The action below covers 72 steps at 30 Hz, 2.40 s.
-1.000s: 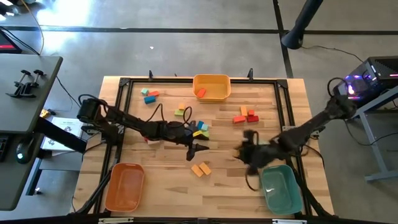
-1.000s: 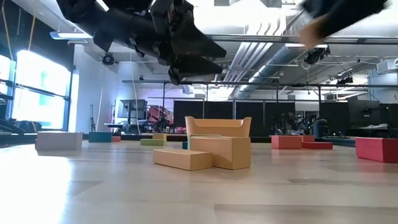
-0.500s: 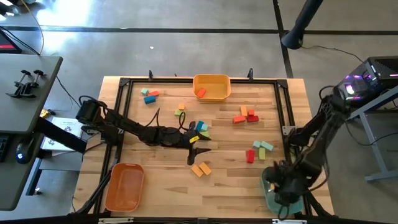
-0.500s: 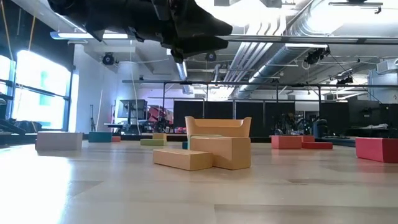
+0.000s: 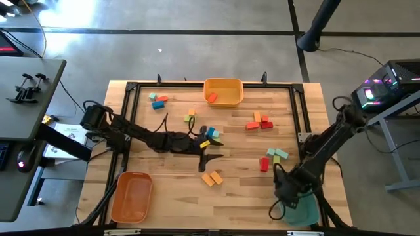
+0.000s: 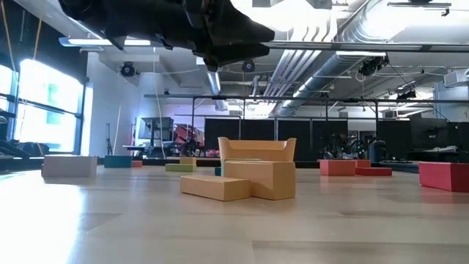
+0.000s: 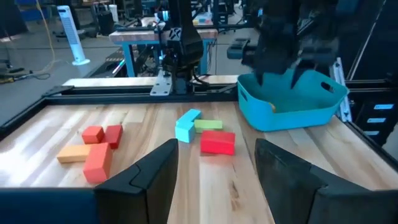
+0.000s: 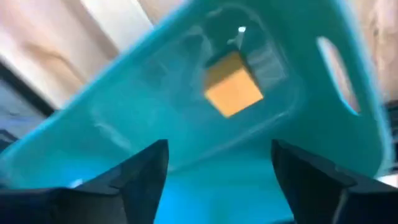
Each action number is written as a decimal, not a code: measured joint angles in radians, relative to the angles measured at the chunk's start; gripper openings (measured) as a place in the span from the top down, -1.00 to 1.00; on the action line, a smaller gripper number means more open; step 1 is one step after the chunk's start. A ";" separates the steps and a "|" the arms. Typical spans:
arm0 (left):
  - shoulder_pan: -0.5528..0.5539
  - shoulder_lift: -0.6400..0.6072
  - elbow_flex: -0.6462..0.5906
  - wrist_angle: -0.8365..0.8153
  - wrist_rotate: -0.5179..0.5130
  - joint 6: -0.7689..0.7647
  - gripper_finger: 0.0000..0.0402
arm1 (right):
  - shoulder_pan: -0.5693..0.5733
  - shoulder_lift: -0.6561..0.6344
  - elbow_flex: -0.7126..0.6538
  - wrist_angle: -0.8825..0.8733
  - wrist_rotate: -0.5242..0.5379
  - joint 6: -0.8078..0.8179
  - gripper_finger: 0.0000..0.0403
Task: Sort blocks by size
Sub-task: Put the red wide rectangular block into the yellow bin
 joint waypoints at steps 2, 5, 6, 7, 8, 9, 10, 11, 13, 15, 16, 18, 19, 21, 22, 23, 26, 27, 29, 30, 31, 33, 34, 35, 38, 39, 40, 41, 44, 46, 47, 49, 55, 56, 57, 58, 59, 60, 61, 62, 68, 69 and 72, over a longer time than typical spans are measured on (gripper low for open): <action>0.004 0.000 0.000 0.008 0.000 0.001 0.01 | -0.013 -0.030 0.040 -0.014 0.063 -0.029 -0.43; 0.008 0.000 0.000 0.039 -0.001 0.015 0.01 | -0.022 -0.074 0.098 -0.022 0.301 -0.092 -0.41; 0.008 0.000 0.000 0.052 0.000 0.030 0.01 | -0.024 -0.084 0.107 -0.021 0.415 -0.117 -0.41; 0.008 0.000 0.000 0.064 0.000 0.047 0.01 | -0.029 -0.092 0.108 -0.020 0.523 -0.140 -0.40; 0.008 0.000 0.000 0.078 0.000 0.065 0.01 | -0.041 -0.099 0.103 -0.017 0.599 -0.144 -0.40; 0.009 0.000 0.000 0.098 0.000 0.084 0.01 | -0.061 -0.102 0.093 -0.009 0.632 -0.144 -0.40; 0.012 0.000 0.000 0.119 0.000 0.101 0.01 | -0.091 -0.103 0.080 -0.003 0.637 -0.143 -0.40; 0.015 0.000 0.000 0.140 0.000 0.117 0.01 | -0.126 -0.100 0.066 0.004 0.628 -0.138 -0.40; 0.027 0.000 0.000 0.186 0.000 0.140 0.01 | -0.200 -0.092 0.032 0.032 0.591 -0.097 -0.40; 0.042 0.000 0.000 0.220 0.000 0.139 0.01 | -0.276 -0.085 -0.003 0.057 0.529 -0.076 -0.40; 0.049 0.000 0.000 0.233 -0.001 0.132 0.01 | -0.307 -0.085 -0.022 0.060 0.498 -0.073 -0.40; 0.060 0.000 0.000 0.236 -0.003 0.112 0.01 | -0.361 -0.085 -0.061 0.060 0.456 -0.062 -0.40; 0.064 0.000 0.000 0.231 -0.004 0.100 0.01 | -0.382 -0.085 -0.083 0.069 0.441 -0.049 -0.40; 0.068 0.000 0.000 0.210 -0.003 0.072 0.01 | -0.414 -0.085 -0.126 0.101 0.408 -0.027 -0.40; 0.067 0.000 0.000 0.200 -0.003 0.062 0.01 | -0.428 -0.085 -0.151 0.128 0.388 -0.019 -0.40; 0.066 0.000 0.000 0.185 -0.003 0.056 0.01 | -0.438 -0.085 -0.177 0.162 0.366 -0.005 -0.40; 0.052 0.000 0.000 0.162 -0.002 0.053 0.01 | -0.452 -0.085 -0.257 0.287 0.338 0.034 -0.40; 0.047 0.000 0.000 0.160 -0.001 0.053 0.01 | -0.457 -0.085 -0.286 0.339 0.330 0.048 -0.40; 0.035 0.000 0.000 0.160 -0.003 0.053 0.01 | -0.472 -0.085 -0.337 0.411 0.327 0.076 -0.40; 0.029 0.000 0.000 0.159 -0.009 0.053 0.01 | -0.481 -0.085 -0.357 0.440 0.328 0.092 -0.40; 0.024 0.000 0.000 0.160 -0.015 0.053 0.01 | -0.487 -0.085 -0.376 0.475 0.336 0.107 -0.40; 0.015 0.000 0.000 0.161 -0.019 0.053 0.01 | -0.500 -0.086 -0.405 0.519 0.357 0.128 -0.39; 0.009 0.000 0.000 0.161 -0.021 0.053 0.01 | -0.506 -0.087 -0.416 0.531 0.362 0.130 -0.38; 0.004 0.000 0.000 0.160 -0.026 0.053 0.01 | -0.510 -0.087 -0.425 0.540 0.365 0.130 -0.37; -0.016 0.004 0.000 0.161 -0.049 0.042 0.01 | -0.519 -0.088 -0.438 0.548 0.363 0.118 -0.28; -0.023 0.005 0.000 0.160 -0.057 0.039 0.01 | -0.519 -0.088 -0.439 0.547 0.366 0.102 -0.24; -0.029 0.006 0.000 0.156 -0.066 0.035 0.01 | -0.518 -0.088 -0.439 0.545 0.370 0.088 -0.19; -0.035 0.006 0.000 0.154 -0.074 0.034 0.01 | -0.516 -0.088 -0.439 0.546 0.371 0.073 -0.13; -0.047 0.006 0.000 0.157 -0.107 0.034 0.01 | -0.503 -0.087 -0.441 0.548 0.385 0.022 0.07; -0.053 0.006 0.000 0.157 -0.130 0.034 0.01 | -0.495 -0.087 -0.442 0.559 0.399 -0.006 0.22; -0.057 0.006 0.000 0.158 -0.143 0.033 0.01 | -0.492 -0.087 -0.438 0.575 0.409 -0.015 0.29; -0.066 0.006 0.000 0.158 -0.162 0.027 0.01 | -0.483 -0.083 -0.421 0.597 0.434 -0.051 0.38; -0.164 -0.014 0.000 0.149 -0.300 0.192 0.01 | -0.470 -0.083 -0.274 0.709 0.500 -0.271 0.38; -0.189 -0.021 0.000 0.151 -0.362 0.240 0.01 | -0.481 -0.083 -0.238 0.700 0.518 -0.330 0.38; -0.211 -0.031 0.000 0.152 -0.427 0.285 0.01 | -0.502 -0.083 -0.201 0.694 0.540 -0.396 0.38; -0.232 -0.040 0.000 0.151 -0.498 0.326 0.01 | -0.534 -0.083 -0.161 0.683 0.562 -0.466 0.38; -0.252 -0.048 0.000 0.151 -0.563 0.360 0.01 | -0.569 -0.084 -0.124 0.672 0.582 -0.539 0.38; -0.269 -0.056 0.000 0.149 -0.626 0.390 0.01 | -0.611 -0.084 -0.093 0.665 0.596 -0.620 0.38; -0.283 -0.064 0.000 0.146 -0.680 0.417 0.01 | -0.659 -0.084 -0.068 0.667 0.600 -0.695 0.38; -0.296 -0.073 0.000 0.143 -0.722 0.441 0.01 | -0.712 -0.084 -0.048 0.671 0.599 -0.756 0.38; -0.338 -0.109 0.000 0.128 -0.833 0.505 0.01 | -1.039 -0.017 0.001 0.848 0.534 -1.038 0.38; -0.337 -0.108 0.000 0.127 -0.837 0.506 0.01 | -1.085 0.012 0.009 0.891 0.503 -1.074 0.38; -0.321 -0.107 0.000 0.102 -0.842 0.494 0.01 | -1.190 0.118 0.058 0.995 0.419 -1.152 0.38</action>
